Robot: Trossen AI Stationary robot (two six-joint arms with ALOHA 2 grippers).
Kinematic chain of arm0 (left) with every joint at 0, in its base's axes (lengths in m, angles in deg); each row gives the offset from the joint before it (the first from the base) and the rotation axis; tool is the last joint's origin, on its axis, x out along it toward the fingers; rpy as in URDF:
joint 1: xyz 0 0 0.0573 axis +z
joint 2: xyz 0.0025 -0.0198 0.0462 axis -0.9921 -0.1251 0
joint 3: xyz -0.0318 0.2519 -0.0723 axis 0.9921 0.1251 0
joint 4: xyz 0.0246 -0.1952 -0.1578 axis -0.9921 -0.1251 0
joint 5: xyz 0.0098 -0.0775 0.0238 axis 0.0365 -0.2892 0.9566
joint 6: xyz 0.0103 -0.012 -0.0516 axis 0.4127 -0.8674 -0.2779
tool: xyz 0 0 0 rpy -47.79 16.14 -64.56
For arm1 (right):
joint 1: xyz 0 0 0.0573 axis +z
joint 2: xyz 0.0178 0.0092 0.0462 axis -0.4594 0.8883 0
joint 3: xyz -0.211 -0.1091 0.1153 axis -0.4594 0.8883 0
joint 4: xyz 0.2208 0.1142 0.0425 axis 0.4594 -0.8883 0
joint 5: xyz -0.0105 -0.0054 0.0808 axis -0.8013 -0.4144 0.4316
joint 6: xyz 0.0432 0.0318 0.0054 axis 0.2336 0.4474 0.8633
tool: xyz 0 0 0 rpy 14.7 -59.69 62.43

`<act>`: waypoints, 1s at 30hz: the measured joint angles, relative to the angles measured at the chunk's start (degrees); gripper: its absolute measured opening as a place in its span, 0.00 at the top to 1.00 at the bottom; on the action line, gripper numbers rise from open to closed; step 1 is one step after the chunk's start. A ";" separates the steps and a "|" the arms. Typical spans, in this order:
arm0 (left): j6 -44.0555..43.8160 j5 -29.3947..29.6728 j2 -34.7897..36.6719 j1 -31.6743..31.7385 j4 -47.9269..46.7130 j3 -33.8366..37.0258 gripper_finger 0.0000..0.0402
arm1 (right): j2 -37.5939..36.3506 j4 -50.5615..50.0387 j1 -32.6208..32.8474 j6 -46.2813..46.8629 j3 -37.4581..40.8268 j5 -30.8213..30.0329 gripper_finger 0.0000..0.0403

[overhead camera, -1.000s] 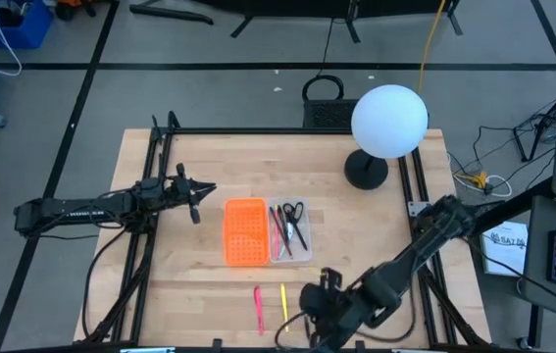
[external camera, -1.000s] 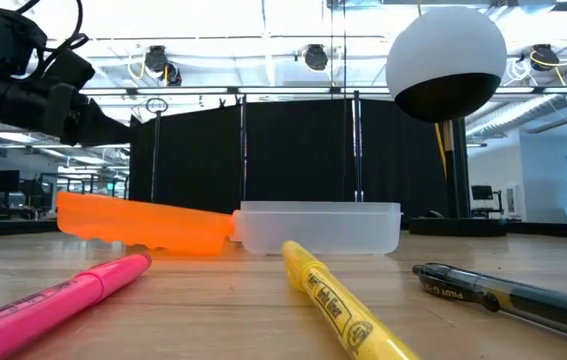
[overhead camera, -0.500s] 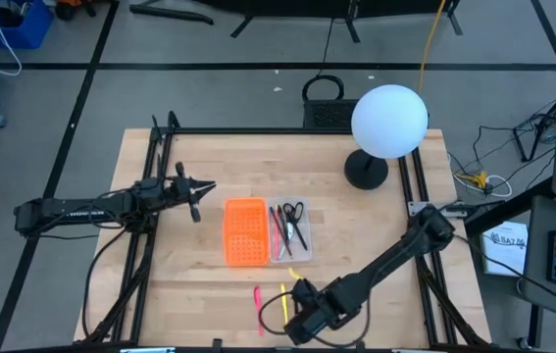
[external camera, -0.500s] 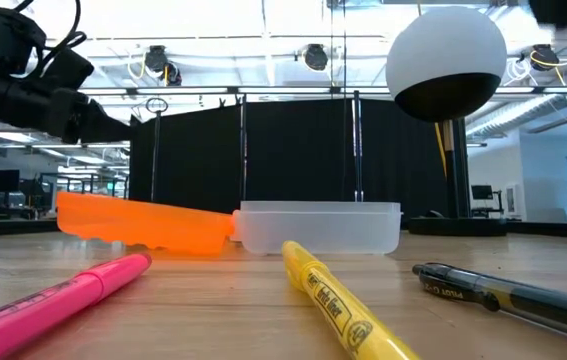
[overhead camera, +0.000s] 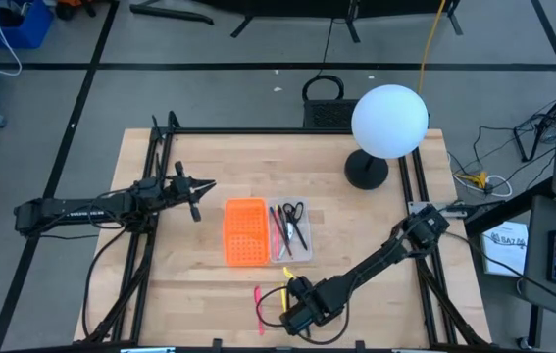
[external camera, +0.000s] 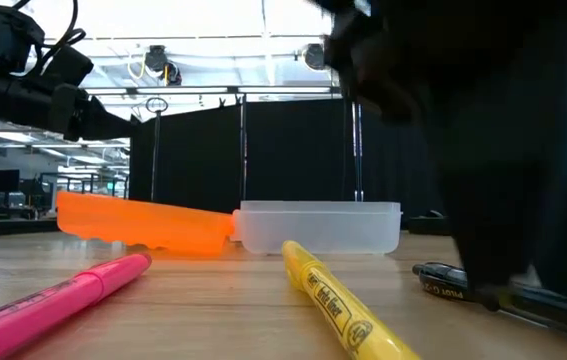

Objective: Pick & place school supplies into a supply box
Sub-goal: Put the black pen into the supply box

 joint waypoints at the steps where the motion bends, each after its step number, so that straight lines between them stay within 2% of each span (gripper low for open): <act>1: 0.01 0.00 -0.01 0.00 0.00 0.00 0.89 | 0.42 0.04 0.02 -0.01 -0.04 0.44 0.49; 6: -0.23 0.00 -0.08 0.00 -0.32 0.00 0.89 | 2.62 -1.68 0.06 -0.04 -0.28 4.21 0.51; 14: -1.34 0.00 -0.09 0.00 -2.37 0.00 0.89 | 3.78 -8.87 0.07 -0.46 1.54 3.15 0.59; 21: -2.37 -0.02 -0.09 0.00 -4.12 -0.01 0.89 | 3.01 -5.37 0.03 -0.68 8.54 3.60 0.73; 27: -4.74 -0.02 -0.09 0.00 -6.28 -0.01 0.89 | 2.67 -2.82 -0.32 -4.83 10.19 3.94 0.94; 30: -6.10 -0.02 -0.09 0.00 -7.22 -0.02 0.89 | 2.49 -2.65 -0.83 -6.48 10.31 4.58 0.95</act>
